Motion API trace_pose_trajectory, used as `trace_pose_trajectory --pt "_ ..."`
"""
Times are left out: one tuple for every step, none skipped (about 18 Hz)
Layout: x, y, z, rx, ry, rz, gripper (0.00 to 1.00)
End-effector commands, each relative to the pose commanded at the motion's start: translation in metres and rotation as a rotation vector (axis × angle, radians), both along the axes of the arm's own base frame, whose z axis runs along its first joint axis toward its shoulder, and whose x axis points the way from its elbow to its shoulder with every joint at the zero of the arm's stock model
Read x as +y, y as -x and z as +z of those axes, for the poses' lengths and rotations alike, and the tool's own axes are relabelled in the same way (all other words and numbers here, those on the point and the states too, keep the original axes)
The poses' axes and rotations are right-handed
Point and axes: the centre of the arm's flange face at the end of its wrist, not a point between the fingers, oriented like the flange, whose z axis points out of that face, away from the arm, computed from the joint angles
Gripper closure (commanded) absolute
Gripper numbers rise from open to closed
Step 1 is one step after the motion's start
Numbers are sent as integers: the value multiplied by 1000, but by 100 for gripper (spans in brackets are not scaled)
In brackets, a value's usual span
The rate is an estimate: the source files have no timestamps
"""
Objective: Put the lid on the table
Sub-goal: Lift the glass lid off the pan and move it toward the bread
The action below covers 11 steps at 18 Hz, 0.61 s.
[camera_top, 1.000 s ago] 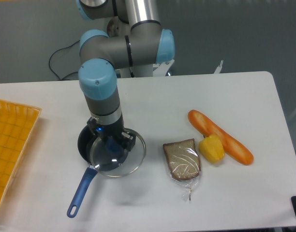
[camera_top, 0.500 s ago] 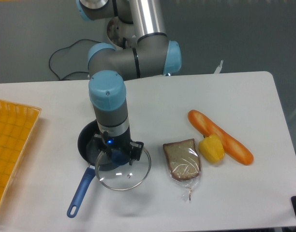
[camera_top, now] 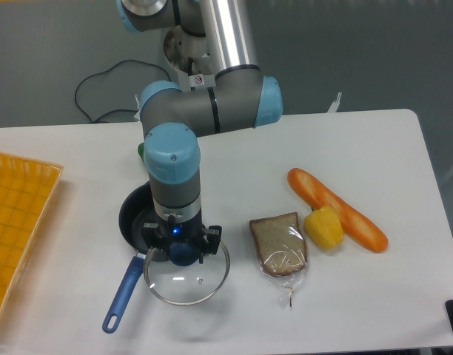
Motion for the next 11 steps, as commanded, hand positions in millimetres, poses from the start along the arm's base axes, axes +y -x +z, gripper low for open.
trace_pose_trajectory --pt "1 2 -2 -9 -7 23 51" --pt "-1 7 -7 -21 -6 41 51" --pt "-1 7 -8 -24 -6 38 51" --pt "0 7 -10 -26 -4 36 51" --pt "0 9 -12 -28 -1 38 51" --pt "0 10 -12 -27 -2 39 51" --pt "0 9 -12 -27 -3 38 51" --pt "-1 11 -13 -28 -2 41 51" --pt "-1 13 -12 -28 -2 42 51" --pt "-1 13 -14 -31 -1 42 51" --pt "0 14 -14 -35 -6 44 51"
